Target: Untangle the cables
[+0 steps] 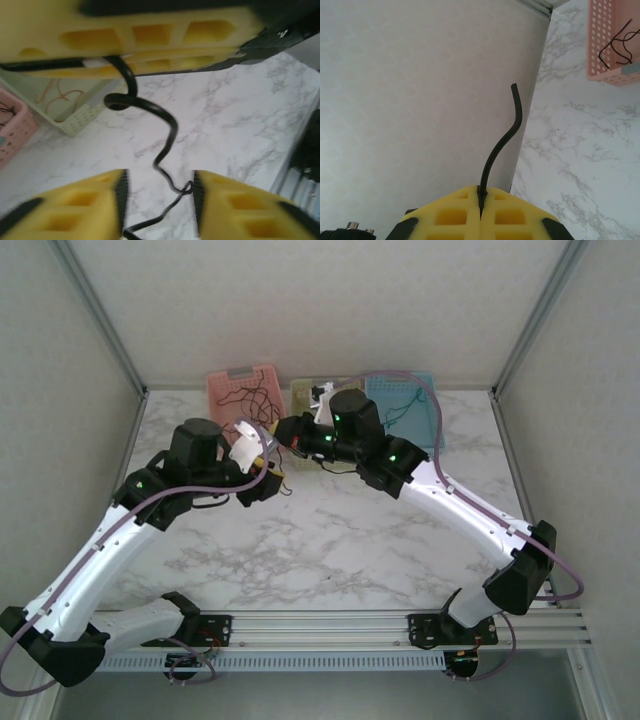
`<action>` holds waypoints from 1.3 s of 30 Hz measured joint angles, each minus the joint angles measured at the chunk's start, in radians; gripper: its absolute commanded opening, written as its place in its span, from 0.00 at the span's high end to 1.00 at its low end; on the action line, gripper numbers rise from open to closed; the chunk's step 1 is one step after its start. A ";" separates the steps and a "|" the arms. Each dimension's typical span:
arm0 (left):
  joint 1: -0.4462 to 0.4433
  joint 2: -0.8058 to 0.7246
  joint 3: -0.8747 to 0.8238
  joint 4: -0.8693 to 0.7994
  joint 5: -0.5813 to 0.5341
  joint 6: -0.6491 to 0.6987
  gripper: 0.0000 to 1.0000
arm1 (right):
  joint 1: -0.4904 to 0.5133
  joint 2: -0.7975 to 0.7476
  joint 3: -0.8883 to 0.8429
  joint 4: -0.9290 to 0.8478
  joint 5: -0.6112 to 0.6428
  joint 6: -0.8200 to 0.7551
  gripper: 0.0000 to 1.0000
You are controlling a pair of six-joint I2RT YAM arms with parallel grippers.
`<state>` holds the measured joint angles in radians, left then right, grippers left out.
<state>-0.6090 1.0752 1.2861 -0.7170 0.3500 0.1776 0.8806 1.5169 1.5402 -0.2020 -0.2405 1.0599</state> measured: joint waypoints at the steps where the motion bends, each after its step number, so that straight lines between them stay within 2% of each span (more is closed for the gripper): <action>1: -0.001 -0.004 -0.001 0.003 -0.020 -0.001 1.00 | -0.004 -0.001 0.000 0.000 0.000 0.000 1.00; 10: -0.001 -0.128 -0.069 0.056 -0.204 -0.121 1.00 | -0.058 -0.067 -0.104 0.020 0.013 0.004 1.00; 17: 0.004 -0.240 -0.125 0.087 -0.390 -0.343 1.00 | -0.156 -0.191 -0.339 0.084 0.072 0.056 1.00; 21: 0.019 -0.275 -0.117 0.085 -0.439 -0.441 1.00 | -0.184 -0.215 -0.423 0.113 0.080 0.082 1.00; 22: 0.022 -0.274 -0.109 0.085 -0.441 -0.458 1.00 | -0.183 -0.216 -0.431 0.119 0.078 0.085 0.98; 24: 0.023 -0.261 -0.085 0.082 -0.441 -0.477 1.00 | -0.185 -0.215 -0.438 0.131 0.063 0.087 0.61; 25: 0.024 -0.249 -0.070 0.079 -0.446 -0.481 1.00 | -0.185 -0.213 -0.435 0.133 0.060 0.085 0.47; 27: 0.034 -0.222 -0.036 0.077 -0.474 -0.488 1.00 | -0.199 -0.204 -0.421 0.127 0.061 0.070 0.34; 30: 0.050 -0.172 0.020 0.070 -0.553 -0.489 1.00 | -0.219 -0.168 -0.361 0.073 0.075 0.019 0.27; 35: 0.123 -0.054 0.095 0.070 -0.684 -0.463 1.00 | -0.222 -0.159 -0.310 -0.021 0.138 -0.085 0.27; 39: 0.198 0.050 0.123 0.092 -0.728 -0.459 1.00 | -0.228 -0.181 -0.323 -0.080 0.190 -0.153 0.28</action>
<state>-0.4107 1.1252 1.4094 -0.6247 -0.3782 -0.2810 0.6525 1.3357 1.2171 -0.2821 -0.0505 0.9070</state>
